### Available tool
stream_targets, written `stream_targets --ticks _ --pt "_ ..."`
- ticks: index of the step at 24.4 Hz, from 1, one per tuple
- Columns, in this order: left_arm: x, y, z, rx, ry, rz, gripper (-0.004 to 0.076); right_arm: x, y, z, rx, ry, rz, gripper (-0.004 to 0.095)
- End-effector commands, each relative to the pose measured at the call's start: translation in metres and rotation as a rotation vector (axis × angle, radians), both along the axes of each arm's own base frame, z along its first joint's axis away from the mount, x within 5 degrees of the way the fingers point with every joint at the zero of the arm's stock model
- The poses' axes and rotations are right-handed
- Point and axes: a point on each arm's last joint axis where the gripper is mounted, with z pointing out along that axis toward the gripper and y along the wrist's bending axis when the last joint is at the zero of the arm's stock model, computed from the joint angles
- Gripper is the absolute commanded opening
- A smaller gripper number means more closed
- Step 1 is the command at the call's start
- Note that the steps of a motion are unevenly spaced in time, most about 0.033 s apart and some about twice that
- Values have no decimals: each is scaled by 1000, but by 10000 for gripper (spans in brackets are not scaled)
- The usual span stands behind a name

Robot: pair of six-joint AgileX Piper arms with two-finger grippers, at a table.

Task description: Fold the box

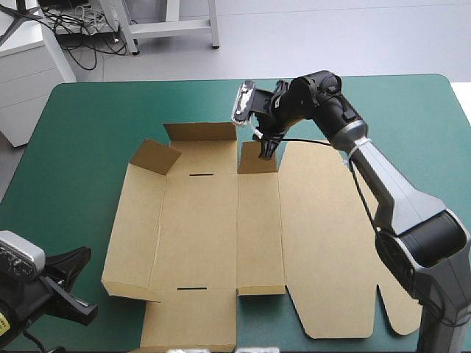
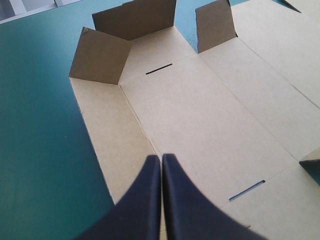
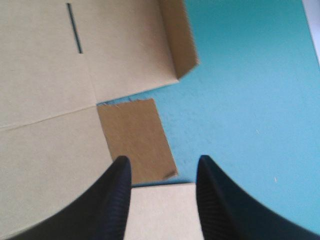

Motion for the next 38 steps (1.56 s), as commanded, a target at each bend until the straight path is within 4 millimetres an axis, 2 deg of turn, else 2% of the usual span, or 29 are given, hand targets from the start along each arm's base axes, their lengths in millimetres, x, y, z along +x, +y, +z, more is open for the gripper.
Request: stream_targets --ticks 1,4,10,11,12,15,16,17,18,21,25,29,36,38 --pt "2 -1 13 -37 -68 3 -10 -20 -24 54 92 -100 -210 175" --pt "2 -1 13 -37 -68 3 -10 -25 -40 63 64 -113 -366 -24" --pt "2 0 13 -30 -77 9 -10 -31 -78 74 10 -118 -680 -19" --pt "2 0 13 -28 -77 10 -10 -32 -84 77 41 -116 -721 -19" --pt "2 0 13 -28 -77 10 -10 -34 -100 85 122 -93 -793 -19" --pt "3 1 13 -18 -83 16 -10 -42 -131 98 286 -11 -855 -19" --pt "6 2 13 10 -89 32 -10 -50 -148 102 361 36 -879 -19" --pt "8 3 13 26 -91 42 -10 -53 -154 102 382 53 -888 -19" --pt "13 2 12 42 -85 68 -10 -63 -171 99 382 66 -929 -19" --pt "32 -5 10 87 -32 87 -10 -94 -196 79 325 119 -1000 -19" --pt "66 -22 6 176 49 93 -9 -141 -199 59 322 161 -989 -19" --pt "86 -33 7 207 116 99 -8 -173 -196 51 384 173 -958 -19" --pt "116 -50 21 220 184 108 16 -230 -192 37 467 170 -905 -19" --pt "129 -56 27 240 203 117 16 -252 -194 29 473 148 -901 -19"
